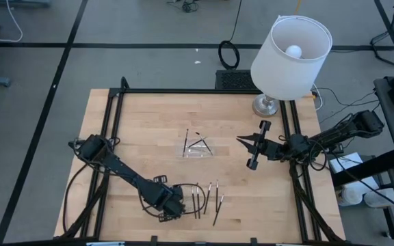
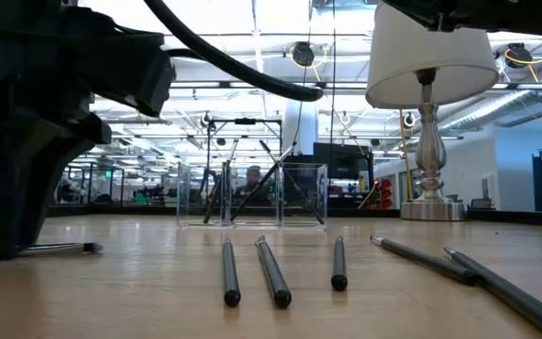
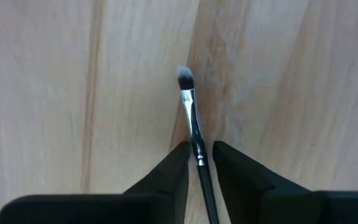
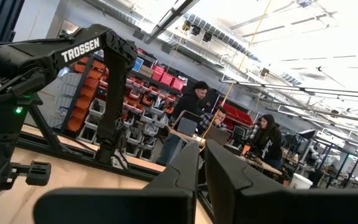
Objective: Pick & Place Makeup Supplies
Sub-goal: Put the makeup brush into the transparent organizer
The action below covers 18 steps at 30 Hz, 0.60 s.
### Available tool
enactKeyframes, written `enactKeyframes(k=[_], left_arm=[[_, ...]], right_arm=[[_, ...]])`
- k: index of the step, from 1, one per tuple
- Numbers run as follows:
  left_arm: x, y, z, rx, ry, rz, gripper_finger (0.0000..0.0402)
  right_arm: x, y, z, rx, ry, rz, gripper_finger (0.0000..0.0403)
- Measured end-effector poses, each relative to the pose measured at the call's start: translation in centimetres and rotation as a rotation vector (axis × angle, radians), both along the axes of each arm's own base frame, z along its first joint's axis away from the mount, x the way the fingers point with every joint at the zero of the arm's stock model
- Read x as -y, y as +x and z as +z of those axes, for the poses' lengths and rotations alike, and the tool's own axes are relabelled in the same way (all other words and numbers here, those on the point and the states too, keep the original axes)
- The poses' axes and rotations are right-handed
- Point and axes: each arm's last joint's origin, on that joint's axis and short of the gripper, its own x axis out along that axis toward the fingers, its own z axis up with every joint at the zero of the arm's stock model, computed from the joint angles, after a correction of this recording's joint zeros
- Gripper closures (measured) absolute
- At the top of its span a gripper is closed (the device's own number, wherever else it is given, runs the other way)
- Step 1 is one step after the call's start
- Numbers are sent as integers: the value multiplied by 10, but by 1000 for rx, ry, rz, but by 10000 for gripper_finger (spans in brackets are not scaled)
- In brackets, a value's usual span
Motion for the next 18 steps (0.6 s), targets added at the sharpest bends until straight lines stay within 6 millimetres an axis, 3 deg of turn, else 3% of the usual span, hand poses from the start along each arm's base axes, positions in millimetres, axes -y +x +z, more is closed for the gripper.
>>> enactKeyframes(k=[12, 18], left_arm=[[-8, 3, 26, 116, -7, 142, 298], [-17, 9, 28, 144, 12, 171, 298]], right_arm=[[0, 0, -1, -7, -2, 0, 383], [0, 0, -1, -6, -1, 0, 383]])
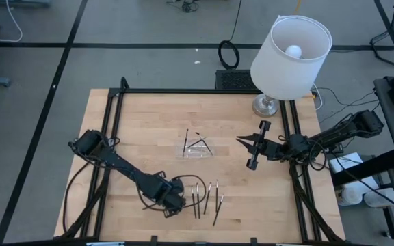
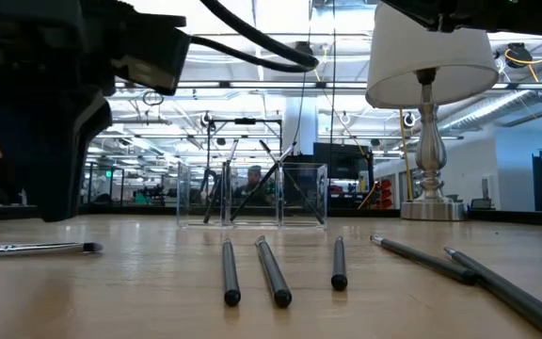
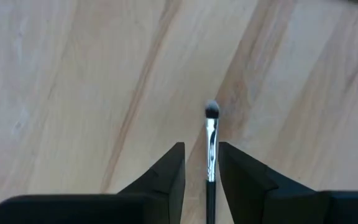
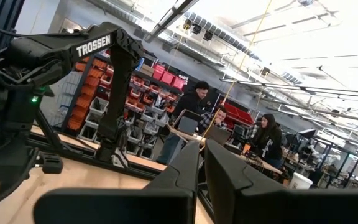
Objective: Pick & Place Makeup Supplies
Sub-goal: Put the makeup brush into the transparent organizer
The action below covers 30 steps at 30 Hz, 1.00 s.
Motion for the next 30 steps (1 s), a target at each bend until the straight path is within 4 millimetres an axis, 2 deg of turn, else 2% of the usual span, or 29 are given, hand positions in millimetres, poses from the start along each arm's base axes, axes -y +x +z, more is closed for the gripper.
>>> enactKeyframes(k=[10, 26, 30], left_arm=[[-5, 17, 3, 114, -28, -112, 298], [-7, 16, 2, 94, -18, -118, 298], [-4, 16, -9, 62, -10, -124, 298]], right_arm=[[0, 0, 0, 0, 0, 0, 383], [0, 0, 0, 0, 0, 0, 383], [0, 0, 0, 0, -1, 0, 383]])
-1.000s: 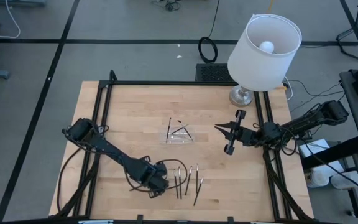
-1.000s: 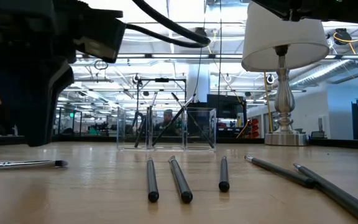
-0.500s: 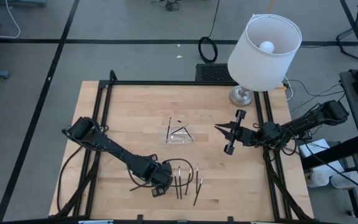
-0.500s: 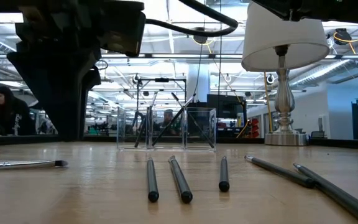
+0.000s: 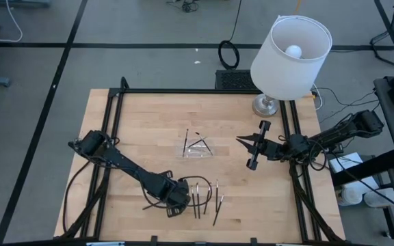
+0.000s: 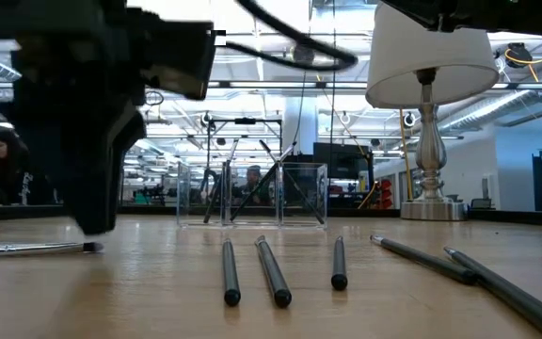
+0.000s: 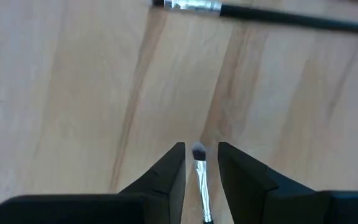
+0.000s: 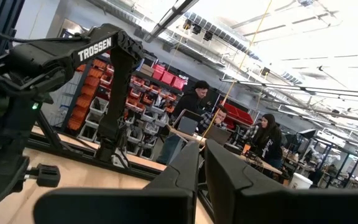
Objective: Pick & Place Makeup Supplies
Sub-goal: Put the makeup brush into the transparent organizer
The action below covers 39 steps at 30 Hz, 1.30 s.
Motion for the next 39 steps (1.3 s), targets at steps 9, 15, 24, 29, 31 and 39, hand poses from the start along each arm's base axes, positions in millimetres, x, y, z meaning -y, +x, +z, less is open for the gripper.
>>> enactKeyframes(k=[9, 15, 24, 29, 31, 39], left_arm=[[3, 3, -17, -64, -37, -6, 298], [3, 2, -19, -73, -32, -6, 313], [3, 2, -20, -65, -16, -26, 392], [2, 3, -19, -52, 6, -47, 397], [2, 2, -16, -38, 13, -63, 398], [-5, 0, 21, 123, 127, -65, 400]], right_arm=[[0, 0, 0, 1, -2, -1, 383], [0, 0, 0, 0, -2, -1, 383], [0, 0, 0, 0, 0, 0, 383], [0, 0, 0, -5, -1, 0, 383], [0, 0, -1, -7, -2, 0, 383], [0, 0, -1, -7, -2, 0, 383]])
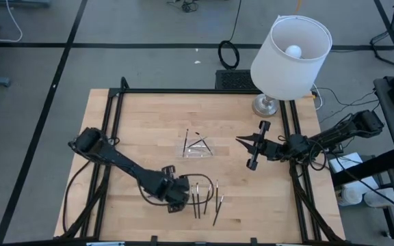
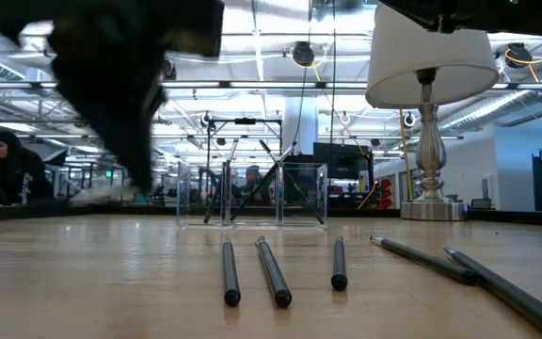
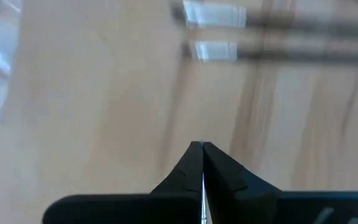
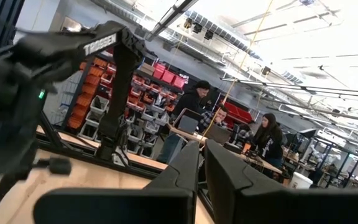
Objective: Pick & Place Makeup Supplies
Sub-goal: Put the makeup brush into the transparent organizer
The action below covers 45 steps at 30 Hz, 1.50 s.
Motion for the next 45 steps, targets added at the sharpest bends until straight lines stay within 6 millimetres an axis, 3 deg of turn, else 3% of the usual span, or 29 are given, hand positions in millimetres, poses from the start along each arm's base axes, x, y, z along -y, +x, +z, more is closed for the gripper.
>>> enactKeyframes(k=[10, 19, 27, 32, 35, 40, 45], left_arm=[[-11, -9, 98, 468, 229, -86, 401], [-36, -42, 195, 866, 315, -188, 401], [-63, -80, 237, 968, 437, -113, 401], [-79, -100, 247, 966, 456, -38, 401], [-85, -108, 236, 947, 446, -15, 401], [-91, -115, 194, 916, 422, 20, 401], [-95, -113, 142, 998, 375, 78, 401]], right_arm=[[0, 0, 0, 0, 0, 0, 383], [0, 0, 0, -1, -1, 0, 383], [0, 0, 0, -1, -3, -1, 383], [0, 0, 0, -1, -1, 0, 383], [0, 0, 0, -1, -1, 0, 383], [0, 1, -1, -15, -4, 0, 383], [0, 1, -2, -13, 10, 5, 383]])
